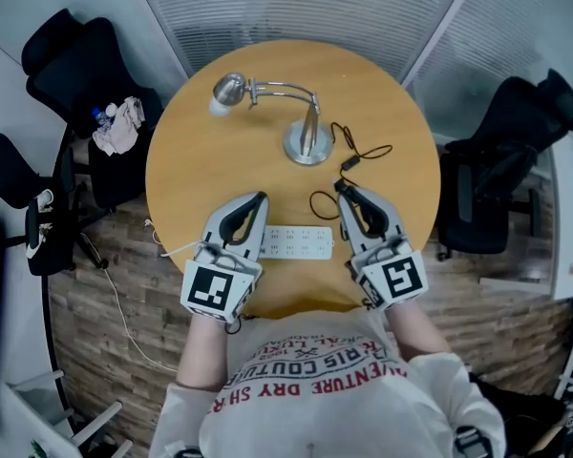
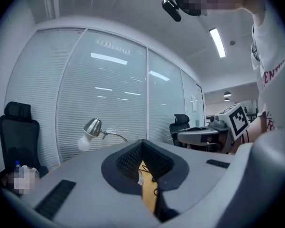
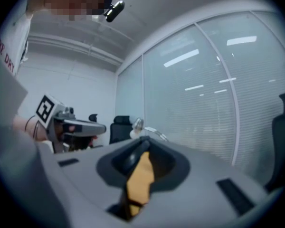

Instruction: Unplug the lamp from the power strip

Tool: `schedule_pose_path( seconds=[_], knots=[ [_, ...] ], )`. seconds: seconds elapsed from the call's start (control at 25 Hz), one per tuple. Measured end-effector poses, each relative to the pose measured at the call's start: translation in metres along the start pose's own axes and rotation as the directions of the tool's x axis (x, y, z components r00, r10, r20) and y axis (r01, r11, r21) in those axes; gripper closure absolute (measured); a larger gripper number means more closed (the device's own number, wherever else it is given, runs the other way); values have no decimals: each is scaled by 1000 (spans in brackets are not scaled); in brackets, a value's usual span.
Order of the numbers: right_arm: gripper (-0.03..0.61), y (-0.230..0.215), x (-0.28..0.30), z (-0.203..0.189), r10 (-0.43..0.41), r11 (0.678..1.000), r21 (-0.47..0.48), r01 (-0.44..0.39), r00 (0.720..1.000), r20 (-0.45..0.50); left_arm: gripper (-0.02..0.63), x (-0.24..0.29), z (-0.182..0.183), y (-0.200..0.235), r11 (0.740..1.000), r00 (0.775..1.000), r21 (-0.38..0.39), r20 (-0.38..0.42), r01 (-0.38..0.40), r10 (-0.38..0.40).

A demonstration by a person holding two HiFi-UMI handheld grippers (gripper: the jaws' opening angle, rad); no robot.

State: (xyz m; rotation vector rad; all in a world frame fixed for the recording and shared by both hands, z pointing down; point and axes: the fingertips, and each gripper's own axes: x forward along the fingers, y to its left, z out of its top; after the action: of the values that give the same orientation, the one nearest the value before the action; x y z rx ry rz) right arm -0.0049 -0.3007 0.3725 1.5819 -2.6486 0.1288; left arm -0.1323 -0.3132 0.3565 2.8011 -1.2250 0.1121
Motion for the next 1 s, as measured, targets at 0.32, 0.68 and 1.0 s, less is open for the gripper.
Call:
schedule_pose_path(
  seconds=[0.32, 0.68, 1.0],
  knots=[
    [506, 5, 0, 5, 9, 1000, -13, -9, 1000, 6, 586, -11, 15, 9, 999, 998, -37, 63, -4, 6],
    [506, 11, 3, 2, 25, 999, -31, -25, 1000, -10, 586, -11, 10, 9, 999, 998, -40, 55, -11, 13],
    [506, 10, 6, -4, 7, 999, -51, -9, 999, -51, 586, -10, 8, 11, 999, 999, -40, 44, -8, 10]
  ],
)
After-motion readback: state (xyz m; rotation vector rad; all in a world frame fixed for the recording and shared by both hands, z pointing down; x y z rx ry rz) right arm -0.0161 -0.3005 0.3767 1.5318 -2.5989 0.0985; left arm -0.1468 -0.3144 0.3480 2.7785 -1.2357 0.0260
